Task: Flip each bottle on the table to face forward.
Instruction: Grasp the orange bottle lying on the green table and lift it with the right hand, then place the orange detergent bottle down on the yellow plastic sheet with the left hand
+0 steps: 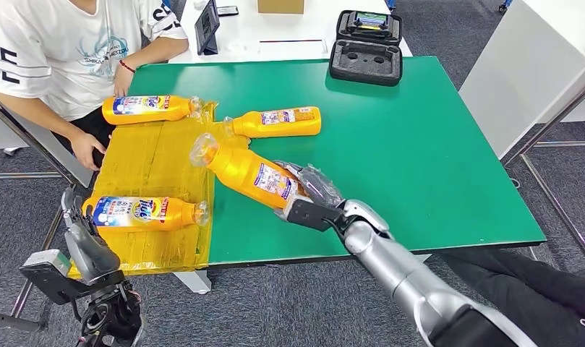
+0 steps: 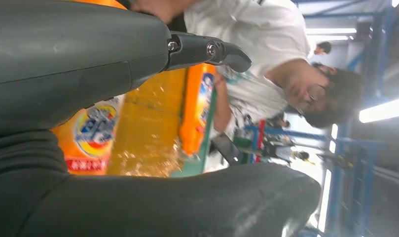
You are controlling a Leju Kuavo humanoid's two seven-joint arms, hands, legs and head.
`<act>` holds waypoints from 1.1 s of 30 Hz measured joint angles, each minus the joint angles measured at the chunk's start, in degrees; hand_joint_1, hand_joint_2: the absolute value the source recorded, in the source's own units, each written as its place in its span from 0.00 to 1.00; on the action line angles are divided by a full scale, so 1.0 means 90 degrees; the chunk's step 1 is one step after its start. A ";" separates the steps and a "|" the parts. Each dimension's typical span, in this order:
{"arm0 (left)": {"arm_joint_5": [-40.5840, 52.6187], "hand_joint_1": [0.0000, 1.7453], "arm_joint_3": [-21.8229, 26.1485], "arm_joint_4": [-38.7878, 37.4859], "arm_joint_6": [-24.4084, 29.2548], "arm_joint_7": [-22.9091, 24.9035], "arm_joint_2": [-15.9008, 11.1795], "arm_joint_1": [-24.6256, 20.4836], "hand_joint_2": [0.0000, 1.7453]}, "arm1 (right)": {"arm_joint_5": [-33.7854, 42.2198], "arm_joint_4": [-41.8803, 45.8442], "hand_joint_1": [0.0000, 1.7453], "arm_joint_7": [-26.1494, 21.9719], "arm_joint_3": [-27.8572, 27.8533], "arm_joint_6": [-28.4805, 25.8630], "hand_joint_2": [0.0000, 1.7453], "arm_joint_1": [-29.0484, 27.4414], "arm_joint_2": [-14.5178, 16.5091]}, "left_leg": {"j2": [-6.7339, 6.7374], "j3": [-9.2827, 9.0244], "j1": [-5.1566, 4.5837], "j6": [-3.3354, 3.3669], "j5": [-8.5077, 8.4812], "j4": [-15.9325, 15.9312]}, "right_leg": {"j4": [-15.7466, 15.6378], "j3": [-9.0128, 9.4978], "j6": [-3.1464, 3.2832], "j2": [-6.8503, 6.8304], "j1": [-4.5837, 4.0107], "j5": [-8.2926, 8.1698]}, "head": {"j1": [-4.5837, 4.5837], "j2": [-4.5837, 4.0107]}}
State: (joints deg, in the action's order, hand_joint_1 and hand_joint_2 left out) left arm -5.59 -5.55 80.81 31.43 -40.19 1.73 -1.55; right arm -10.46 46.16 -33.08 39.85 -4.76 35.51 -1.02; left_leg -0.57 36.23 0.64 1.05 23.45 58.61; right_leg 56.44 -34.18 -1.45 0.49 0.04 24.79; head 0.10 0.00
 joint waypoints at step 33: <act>-0.0151 0.00 -0.0560 -0.0053 -0.0800 0.0000 0.0112 -0.0237 0.00 | -0.0140 0.0865 1.00 -0.0458 -0.0953 0.0354 1.00 -0.1166 0.0389 | 0.0002 -0.0001 0.0000 0.0001 -0.0001 0.0000 | -0.0001 -0.0004 -0.0001 0.0001 0.0001 -0.0001 | -0.0002 0.0000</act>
State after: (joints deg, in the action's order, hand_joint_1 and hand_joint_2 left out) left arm -6.95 -10.58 80.34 24.23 -40.19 2.73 -3.68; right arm -11.72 53.94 -37.20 31.27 -1.57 25.02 2.48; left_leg -0.55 36.22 0.64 1.05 23.44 58.61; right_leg 56.43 -34.22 -1.46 0.50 0.05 24.78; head 0.08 0.00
